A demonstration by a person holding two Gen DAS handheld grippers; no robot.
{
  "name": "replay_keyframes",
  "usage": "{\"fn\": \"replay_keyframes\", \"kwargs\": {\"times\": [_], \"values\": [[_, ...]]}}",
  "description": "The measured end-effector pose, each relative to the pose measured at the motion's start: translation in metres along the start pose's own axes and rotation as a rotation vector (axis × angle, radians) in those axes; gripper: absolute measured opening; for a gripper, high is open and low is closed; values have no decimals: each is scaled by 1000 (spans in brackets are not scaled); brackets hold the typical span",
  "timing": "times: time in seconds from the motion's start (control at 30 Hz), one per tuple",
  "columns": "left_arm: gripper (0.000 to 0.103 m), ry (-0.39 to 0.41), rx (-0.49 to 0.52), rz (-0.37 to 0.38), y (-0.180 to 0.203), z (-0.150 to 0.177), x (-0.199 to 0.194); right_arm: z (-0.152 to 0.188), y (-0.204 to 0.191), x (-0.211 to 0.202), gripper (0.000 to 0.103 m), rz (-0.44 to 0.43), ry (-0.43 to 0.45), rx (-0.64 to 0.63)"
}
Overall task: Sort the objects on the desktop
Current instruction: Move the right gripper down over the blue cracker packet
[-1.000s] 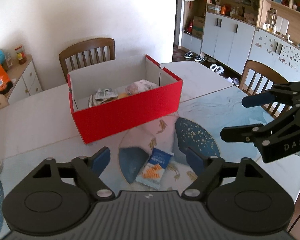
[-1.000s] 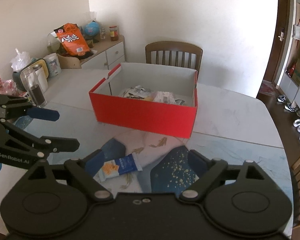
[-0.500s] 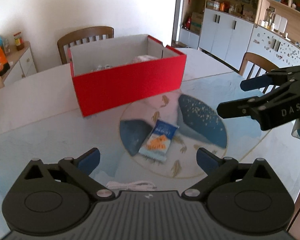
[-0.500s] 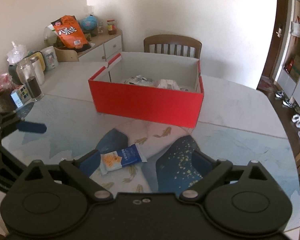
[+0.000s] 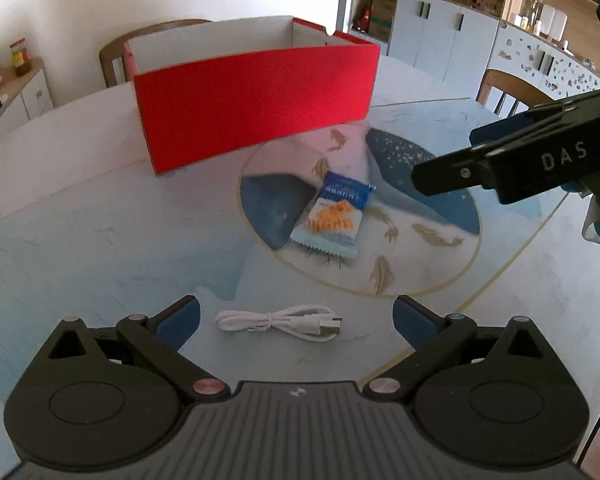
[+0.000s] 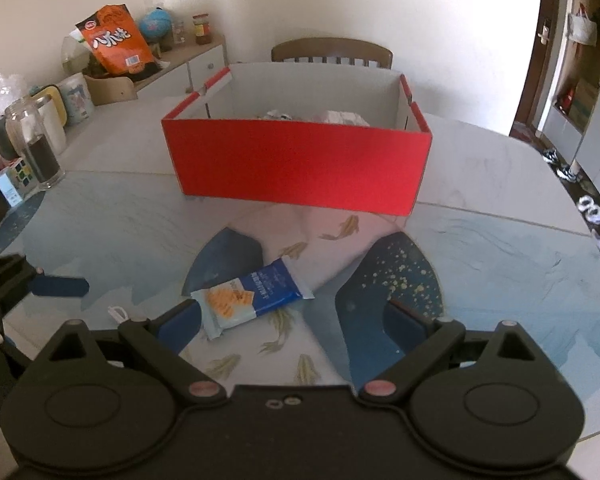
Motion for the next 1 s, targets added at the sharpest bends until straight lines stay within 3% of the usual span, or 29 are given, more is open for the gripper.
{"fn": "replay_keyframes", "kwargs": {"times": [0.8,1.0], "values": [[103,-23,3,14,-17,7,21,-26,-22,90,96,92,-136,128],[103,-18,-2,7,-20,6,22,-28,-27,105,95,115,-160,103]]}}
Point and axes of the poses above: each gripper's, at about its wrist camera, not at the fingertips, and x roughly the way its jaws point, y to its right, z to its underside, the point moved 2 cm from there along x, roughly the way its jaws point, and after that the axes turned 15 degrees about -x, right-handed, at the moved point
